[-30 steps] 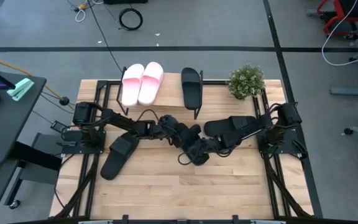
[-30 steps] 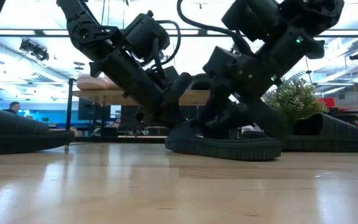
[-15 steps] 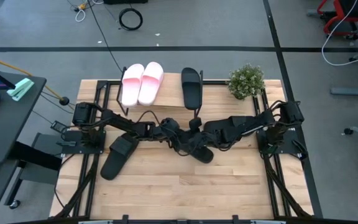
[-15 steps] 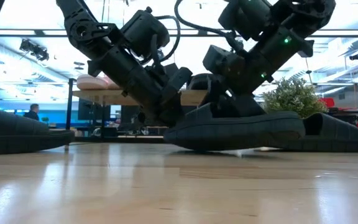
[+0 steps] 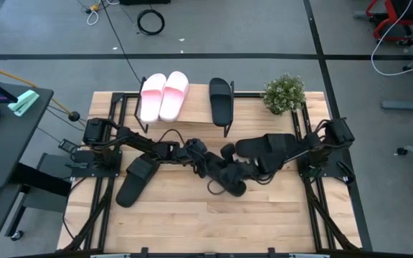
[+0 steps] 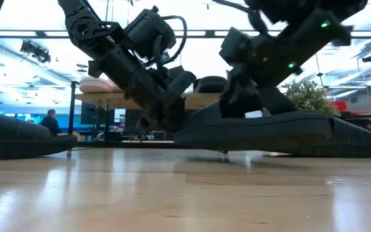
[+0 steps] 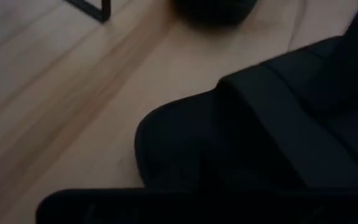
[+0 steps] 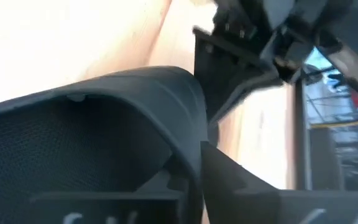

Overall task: Pick and place slides into the shelf
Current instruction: Put the black slide on the shelf

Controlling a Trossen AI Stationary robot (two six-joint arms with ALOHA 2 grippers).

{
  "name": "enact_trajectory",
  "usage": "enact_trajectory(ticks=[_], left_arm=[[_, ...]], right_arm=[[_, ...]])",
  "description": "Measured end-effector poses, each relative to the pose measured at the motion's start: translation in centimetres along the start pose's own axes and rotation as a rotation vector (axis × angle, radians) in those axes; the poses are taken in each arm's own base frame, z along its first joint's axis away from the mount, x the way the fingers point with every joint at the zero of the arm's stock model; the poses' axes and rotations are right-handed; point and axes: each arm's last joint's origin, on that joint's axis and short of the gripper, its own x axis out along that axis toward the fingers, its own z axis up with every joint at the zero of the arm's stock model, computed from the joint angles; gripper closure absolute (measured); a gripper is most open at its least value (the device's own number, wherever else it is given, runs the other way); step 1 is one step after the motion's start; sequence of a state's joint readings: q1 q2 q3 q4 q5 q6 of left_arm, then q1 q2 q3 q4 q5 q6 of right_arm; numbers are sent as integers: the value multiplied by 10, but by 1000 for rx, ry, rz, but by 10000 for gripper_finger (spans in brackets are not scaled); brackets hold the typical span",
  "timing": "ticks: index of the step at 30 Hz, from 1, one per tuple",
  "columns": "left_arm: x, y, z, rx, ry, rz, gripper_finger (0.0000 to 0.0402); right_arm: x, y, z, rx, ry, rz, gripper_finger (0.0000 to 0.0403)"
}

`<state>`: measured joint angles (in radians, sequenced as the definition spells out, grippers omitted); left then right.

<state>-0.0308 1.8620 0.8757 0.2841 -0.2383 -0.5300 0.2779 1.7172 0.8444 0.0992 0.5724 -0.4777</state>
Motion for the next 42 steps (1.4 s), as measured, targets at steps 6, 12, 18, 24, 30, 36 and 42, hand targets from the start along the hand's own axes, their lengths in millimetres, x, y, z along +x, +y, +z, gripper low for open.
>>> enact_trajectory(ticks=[6, 12, 18, 24, 30, 36, 42], left_arm=[[-1, -2, 3, 8, -18, -17, 385], [-12, -11, 14, 32, -75, -95, 396], [-44, -25, 36, 115, -191, -168, 384], [-85, -27, 62, 184, -313, -191, 396], [-137, -31, 88, 228, -500, -260, 381], [-174, -33, 97, 310, -606, -291, 397], [-204, -26, 109, 274, -705, -309, 381]], right_arm=[[-34, 13, 8, -13, 24, -53, 390], [-71, 3, 24, 39, -28, -116, 385], [-95, -26, 55, 11, -7, -217, 389], [-114, -50, 66, 107, 86, -233, 388], [-112, -46, 60, 172, 105, -162, 392], [-108, -53, 58, 190, 119, -245, 391], [-93, -87, 73, 226, 14, -392, 393]])
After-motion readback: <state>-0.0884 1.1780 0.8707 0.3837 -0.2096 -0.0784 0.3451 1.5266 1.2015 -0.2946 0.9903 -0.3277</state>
